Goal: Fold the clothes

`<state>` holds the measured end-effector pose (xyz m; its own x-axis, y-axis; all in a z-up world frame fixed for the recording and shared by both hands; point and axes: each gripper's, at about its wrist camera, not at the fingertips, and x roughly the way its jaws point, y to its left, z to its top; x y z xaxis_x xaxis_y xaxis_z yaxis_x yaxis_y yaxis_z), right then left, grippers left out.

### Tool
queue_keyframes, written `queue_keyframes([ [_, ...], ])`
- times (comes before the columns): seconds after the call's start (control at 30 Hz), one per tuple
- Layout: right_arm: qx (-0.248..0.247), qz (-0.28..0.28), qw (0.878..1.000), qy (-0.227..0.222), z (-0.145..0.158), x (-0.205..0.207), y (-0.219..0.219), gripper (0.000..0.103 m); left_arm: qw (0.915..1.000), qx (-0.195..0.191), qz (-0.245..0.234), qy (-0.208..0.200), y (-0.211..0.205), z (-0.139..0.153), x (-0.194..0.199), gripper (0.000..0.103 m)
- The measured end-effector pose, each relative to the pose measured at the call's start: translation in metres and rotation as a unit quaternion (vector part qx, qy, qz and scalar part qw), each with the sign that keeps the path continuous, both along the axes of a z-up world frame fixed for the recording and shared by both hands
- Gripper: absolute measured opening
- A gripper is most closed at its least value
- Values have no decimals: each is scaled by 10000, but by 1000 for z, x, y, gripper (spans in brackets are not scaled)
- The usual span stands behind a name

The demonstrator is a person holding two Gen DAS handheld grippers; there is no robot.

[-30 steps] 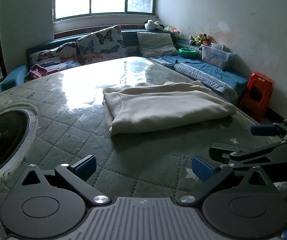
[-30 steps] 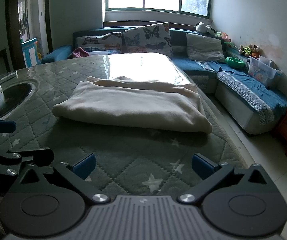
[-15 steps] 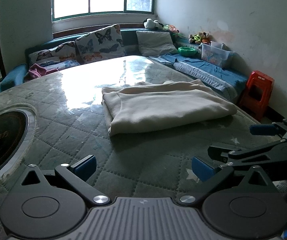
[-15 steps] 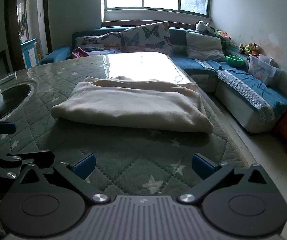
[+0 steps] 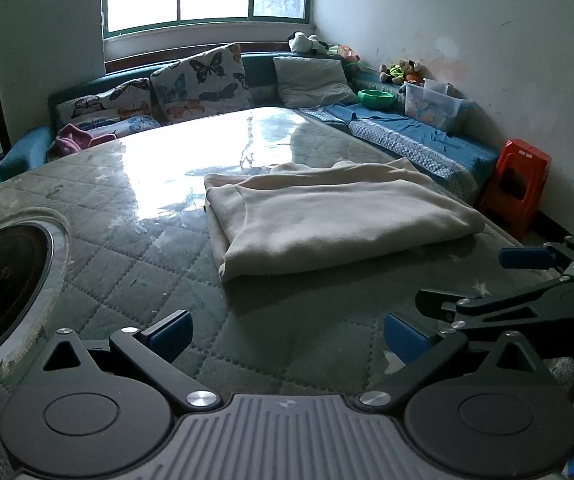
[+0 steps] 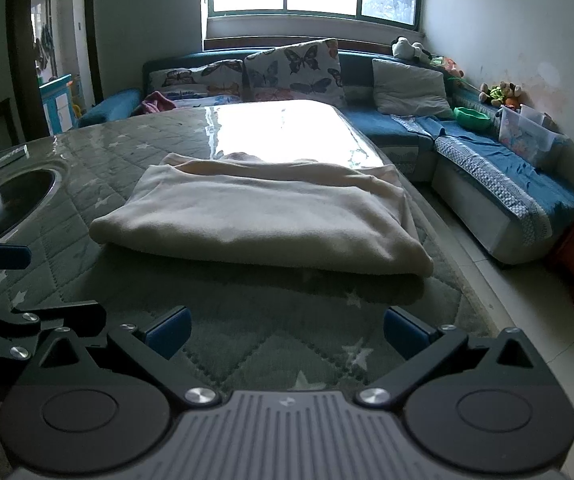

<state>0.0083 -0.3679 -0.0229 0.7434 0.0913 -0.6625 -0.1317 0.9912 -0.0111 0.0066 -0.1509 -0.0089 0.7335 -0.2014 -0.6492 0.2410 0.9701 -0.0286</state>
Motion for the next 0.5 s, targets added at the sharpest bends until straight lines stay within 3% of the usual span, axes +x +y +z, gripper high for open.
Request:
queue_keyframes([
  [0.5,-36,32,10000,18,1,17,2,103,10000,20,-6,50,2,-1,16,103],
])
